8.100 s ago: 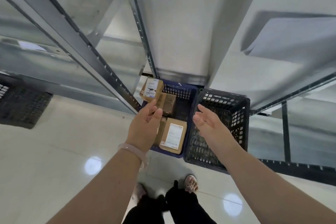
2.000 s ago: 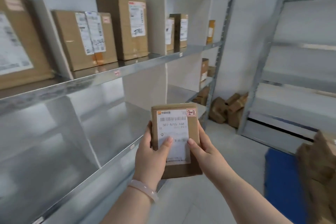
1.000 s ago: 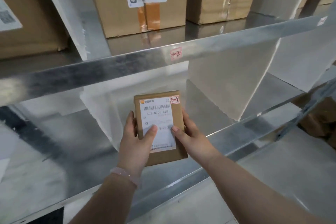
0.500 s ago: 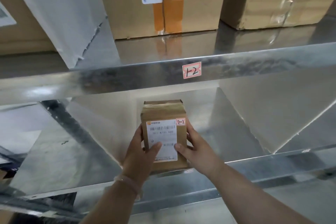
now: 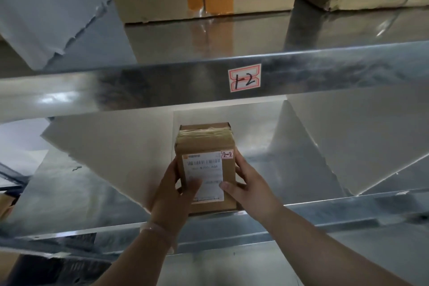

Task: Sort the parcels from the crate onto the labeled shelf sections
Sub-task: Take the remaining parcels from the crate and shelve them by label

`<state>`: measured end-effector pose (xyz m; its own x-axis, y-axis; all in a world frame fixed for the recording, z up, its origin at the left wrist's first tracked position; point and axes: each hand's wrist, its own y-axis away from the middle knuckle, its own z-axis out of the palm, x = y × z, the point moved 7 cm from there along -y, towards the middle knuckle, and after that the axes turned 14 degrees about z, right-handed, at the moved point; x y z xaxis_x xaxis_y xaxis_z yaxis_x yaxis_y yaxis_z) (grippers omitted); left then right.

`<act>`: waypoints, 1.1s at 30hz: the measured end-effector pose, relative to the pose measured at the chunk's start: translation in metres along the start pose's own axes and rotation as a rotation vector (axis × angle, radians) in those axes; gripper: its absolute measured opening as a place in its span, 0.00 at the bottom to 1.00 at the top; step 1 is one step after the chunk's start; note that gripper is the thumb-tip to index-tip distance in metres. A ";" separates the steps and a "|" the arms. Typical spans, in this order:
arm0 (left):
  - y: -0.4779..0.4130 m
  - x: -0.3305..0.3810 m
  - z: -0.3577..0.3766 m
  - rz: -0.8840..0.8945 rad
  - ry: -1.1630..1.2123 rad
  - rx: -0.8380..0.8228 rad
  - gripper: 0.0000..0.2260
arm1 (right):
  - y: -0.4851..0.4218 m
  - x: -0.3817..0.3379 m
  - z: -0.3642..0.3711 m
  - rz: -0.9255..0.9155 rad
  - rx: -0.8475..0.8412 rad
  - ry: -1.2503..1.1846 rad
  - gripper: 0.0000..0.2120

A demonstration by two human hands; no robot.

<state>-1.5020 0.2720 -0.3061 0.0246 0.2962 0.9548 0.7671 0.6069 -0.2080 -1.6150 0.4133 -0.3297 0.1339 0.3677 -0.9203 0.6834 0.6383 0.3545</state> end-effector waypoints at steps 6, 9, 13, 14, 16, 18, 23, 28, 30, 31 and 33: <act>0.001 -0.006 0.000 0.003 -0.012 0.007 0.17 | -0.002 0.001 -0.002 -0.014 0.010 0.029 0.38; 0.003 -0.006 0.001 0.024 -0.024 0.009 0.17 | -0.001 0.005 -0.002 -0.013 0.019 0.033 0.40; 0.012 -0.016 -0.001 0.029 -0.065 0.042 0.20 | 0.002 0.014 -0.002 -0.034 0.042 0.044 0.42; 0.014 -0.020 -0.001 0.025 -0.071 0.044 0.21 | 0.002 0.017 -0.001 -0.034 0.045 0.039 0.42; 0.017 -0.026 -0.001 0.010 -0.076 0.054 0.24 | 0.000 0.021 0.000 -0.022 0.048 0.025 0.43; 0.014 -0.026 0.001 0.008 -0.078 0.054 0.23 | -0.002 0.020 -0.002 -0.020 0.058 0.027 0.42; -0.004 -0.023 0.009 -0.012 -0.061 0.007 0.21 | -0.016 0.007 -0.007 0.003 0.083 0.068 0.42; -0.024 -0.017 0.015 -0.021 -0.089 0.017 0.22 | -0.034 -0.007 -0.012 0.002 0.106 0.132 0.43; -0.031 -0.015 0.017 -0.026 -0.093 0.019 0.24 | -0.041 -0.011 -0.014 0.002 0.113 0.153 0.42; -0.034 -0.015 0.018 -0.033 -0.096 0.022 0.25 | -0.044 -0.013 -0.015 0.002 0.116 0.158 0.42; -0.037 -0.015 0.017 -0.039 -0.110 0.036 0.26 | -0.048 -0.017 -0.015 -0.005 0.124 0.175 0.43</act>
<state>-1.5417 0.2580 -0.3161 -0.0772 0.3497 0.9337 0.7427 0.6450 -0.1801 -1.6607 0.3871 -0.3288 0.0106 0.4836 -0.8752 0.7683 0.5563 0.3167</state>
